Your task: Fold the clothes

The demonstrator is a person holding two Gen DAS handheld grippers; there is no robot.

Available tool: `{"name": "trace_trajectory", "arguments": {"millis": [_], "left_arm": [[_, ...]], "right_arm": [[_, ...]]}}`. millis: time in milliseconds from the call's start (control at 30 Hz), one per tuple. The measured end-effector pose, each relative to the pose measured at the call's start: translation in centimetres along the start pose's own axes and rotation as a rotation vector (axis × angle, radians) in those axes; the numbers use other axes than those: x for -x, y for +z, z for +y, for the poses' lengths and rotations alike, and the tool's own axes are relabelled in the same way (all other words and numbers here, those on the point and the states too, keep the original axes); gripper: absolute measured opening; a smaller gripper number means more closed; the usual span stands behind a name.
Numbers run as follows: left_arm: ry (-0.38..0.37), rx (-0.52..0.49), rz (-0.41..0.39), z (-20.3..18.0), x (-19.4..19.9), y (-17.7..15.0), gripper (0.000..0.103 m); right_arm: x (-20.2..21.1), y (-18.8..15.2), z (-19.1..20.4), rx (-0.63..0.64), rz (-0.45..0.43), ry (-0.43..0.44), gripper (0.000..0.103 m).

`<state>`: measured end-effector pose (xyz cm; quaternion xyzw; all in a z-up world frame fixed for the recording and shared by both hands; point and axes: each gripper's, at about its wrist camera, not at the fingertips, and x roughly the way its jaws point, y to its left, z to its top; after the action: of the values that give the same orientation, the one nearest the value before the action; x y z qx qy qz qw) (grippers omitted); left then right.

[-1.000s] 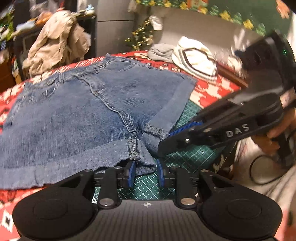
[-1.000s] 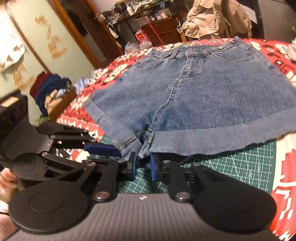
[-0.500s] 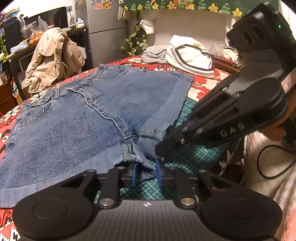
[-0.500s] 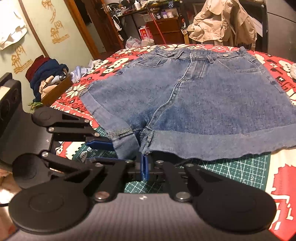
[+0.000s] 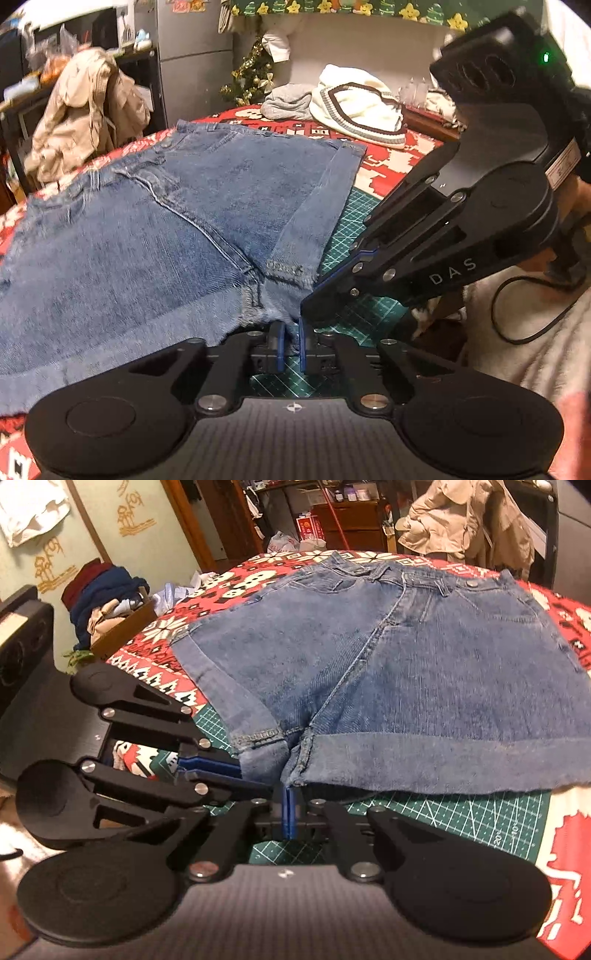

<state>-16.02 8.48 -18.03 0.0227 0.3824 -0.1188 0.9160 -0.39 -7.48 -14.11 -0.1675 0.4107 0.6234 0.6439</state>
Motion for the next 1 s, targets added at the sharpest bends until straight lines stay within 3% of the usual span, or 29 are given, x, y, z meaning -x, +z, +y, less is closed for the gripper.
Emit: {"name": "trace_trajectory", "arguments": {"millis": [200,333,467,633,700,833,1000], "left_arm": [[-0.004,0.003,0.01,0.3,1.5,-0.2,0.013],[-0.016,0.094,-0.005,1.9,3.4,-0.1,0.017],[0.013,0.19,-0.033,4.7,5.2,0.6,0.018],[0.101,0.217,-0.081,9.7,6.5,3.1,0.021],[0.143,0.199,-0.096,12.0,6.5,4.6,0.03],[0.22,0.209,-0.109,17.9,4.7,7.6,0.032],[0.263,0.313,-0.131,26.5,1.6,10.1,0.038]], "right_arm": [[2.0,-0.4,-0.3,0.013,0.011,-0.016,0.003],[4.2,0.0,-1.7,-0.036,-0.008,-0.04,0.009],[6.1,1.0,-4.4,-0.078,-0.04,-0.079,0.01],[7.5,3.8,-8.9,-0.134,-0.087,-0.144,0.01],[7.8,5.4,-10.9,-0.138,-0.106,-0.17,0.01],[7.7,9.3,-15.2,-0.13,-0.133,-0.247,0.01],[5.4,15.2,-21.9,-0.18,-0.197,-0.295,0.013]]}}
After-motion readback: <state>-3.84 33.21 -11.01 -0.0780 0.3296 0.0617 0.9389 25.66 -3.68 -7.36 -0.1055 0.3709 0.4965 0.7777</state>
